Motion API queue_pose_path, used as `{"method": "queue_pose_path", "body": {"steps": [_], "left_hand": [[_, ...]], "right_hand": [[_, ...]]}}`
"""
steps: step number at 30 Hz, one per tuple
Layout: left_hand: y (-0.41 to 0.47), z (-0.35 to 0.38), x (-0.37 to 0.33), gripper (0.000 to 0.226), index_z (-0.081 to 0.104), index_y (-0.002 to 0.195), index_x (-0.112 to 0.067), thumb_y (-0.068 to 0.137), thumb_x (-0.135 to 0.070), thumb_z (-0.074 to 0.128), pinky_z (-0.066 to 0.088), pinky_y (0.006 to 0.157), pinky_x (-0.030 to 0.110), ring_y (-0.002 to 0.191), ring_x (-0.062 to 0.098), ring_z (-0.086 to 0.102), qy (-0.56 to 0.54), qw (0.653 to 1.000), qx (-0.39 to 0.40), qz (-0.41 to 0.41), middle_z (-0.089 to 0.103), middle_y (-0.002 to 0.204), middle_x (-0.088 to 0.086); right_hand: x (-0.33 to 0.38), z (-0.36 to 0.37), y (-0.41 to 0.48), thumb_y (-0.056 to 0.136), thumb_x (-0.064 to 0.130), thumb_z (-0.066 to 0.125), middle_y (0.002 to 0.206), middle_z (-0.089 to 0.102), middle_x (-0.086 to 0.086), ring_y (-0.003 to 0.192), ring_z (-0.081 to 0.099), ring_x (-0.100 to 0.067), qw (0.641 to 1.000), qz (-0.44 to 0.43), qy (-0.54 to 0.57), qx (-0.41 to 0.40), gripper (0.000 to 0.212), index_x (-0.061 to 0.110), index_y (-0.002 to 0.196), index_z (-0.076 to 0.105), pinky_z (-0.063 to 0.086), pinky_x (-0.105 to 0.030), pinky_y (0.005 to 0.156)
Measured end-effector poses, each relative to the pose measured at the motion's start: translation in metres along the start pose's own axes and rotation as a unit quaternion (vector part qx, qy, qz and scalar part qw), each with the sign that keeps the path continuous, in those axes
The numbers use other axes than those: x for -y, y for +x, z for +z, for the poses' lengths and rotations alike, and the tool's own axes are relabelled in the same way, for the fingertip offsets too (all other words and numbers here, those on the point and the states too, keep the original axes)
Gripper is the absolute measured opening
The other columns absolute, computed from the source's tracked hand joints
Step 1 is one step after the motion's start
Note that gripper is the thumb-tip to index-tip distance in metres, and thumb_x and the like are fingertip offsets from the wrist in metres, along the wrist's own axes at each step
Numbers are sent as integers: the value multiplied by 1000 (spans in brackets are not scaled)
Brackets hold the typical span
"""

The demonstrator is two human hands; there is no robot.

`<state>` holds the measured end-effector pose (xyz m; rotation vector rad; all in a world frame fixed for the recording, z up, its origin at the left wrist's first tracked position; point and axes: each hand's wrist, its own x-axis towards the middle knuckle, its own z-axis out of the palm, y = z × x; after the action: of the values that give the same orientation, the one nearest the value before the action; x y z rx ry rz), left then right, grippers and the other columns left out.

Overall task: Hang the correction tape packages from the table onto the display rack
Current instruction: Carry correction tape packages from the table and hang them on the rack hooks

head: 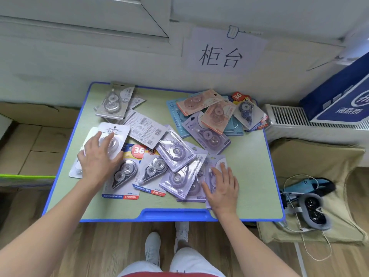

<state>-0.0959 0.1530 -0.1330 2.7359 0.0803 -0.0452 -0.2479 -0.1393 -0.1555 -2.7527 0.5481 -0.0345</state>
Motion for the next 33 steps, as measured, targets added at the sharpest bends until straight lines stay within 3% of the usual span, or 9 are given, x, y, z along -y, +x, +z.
{"method": "queue_pose_path", "body": {"steps": [3, 7, 11, 18, 26, 33], "left_hand": [[-11, 1, 4, 61, 47, 138, -23, 83, -33, 70, 24, 104, 55, 137, 29, 28, 0, 1000, -5, 12, 34, 149, 10], [-21, 1, 8, 60, 48, 137, -21, 82, -32, 71, 25, 103, 55, 136, 30, 30, -4, 1000, -11, 26, 36, 148, 11], [-25, -1, 9, 60, 48, 138, -22, 83, -33, 70, 25, 103, 56, 136, 31, 29, -6, 999, -14, 33, 36, 148, 12], [-34, -7, 4, 59, 47, 139, -23, 85, -38, 66, 24, 104, 53, 137, 30, 29, -2, 999, -15, 41, 35, 149, 10], [-63, -15, -1, 59, 49, 137, -21, 83, -36, 69, 26, 102, 53, 135, 30, 32, -16, 996, -19, 89, 37, 148, 10], [-109, -9, -23, 61, 50, 137, -19, 81, -31, 72, 29, 99, 51, 132, 33, 36, -7, 983, 9, 181, 39, 146, 12]], "right_hand": [[-20, -7, -5, 83, 53, 39, 135, 53, -17, 122, 49, -45, 1000, -19, -12, -12, 62, 9, 117, 66, 43, -56, 93], [-41, -13, -17, 87, 71, 20, 143, 44, -19, 130, 42, -43, 1000, 17, -23, -3, 80, 15, 128, 60, 41, -51, 98], [-44, -6, -25, 82, 69, 47, 157, 18, -14, 145, 16, -30, 993, 89, -60, 54, 79, 30, 148, 30, 21, -39, 113], [-27, -8, -32, 74, 31, 79, 132, 48, -29, 120, 46, -44, 992, 113, 34, -37, 59, 12, 127, 60, 37, -50, 96], [-12, -12, -62, 73, 32, 79, 133, 45, -24, 117, 47, -41, 986, 122, 68, -88, 60, 17, 127, 58, 40, -50, 92], [-8, -18, -129, 76, 35, 76, 139, 42, -22, 119, 46, -40, 972, 172, 78, -139, 58, 17, 128, 58, 39, -46, 91]]}}
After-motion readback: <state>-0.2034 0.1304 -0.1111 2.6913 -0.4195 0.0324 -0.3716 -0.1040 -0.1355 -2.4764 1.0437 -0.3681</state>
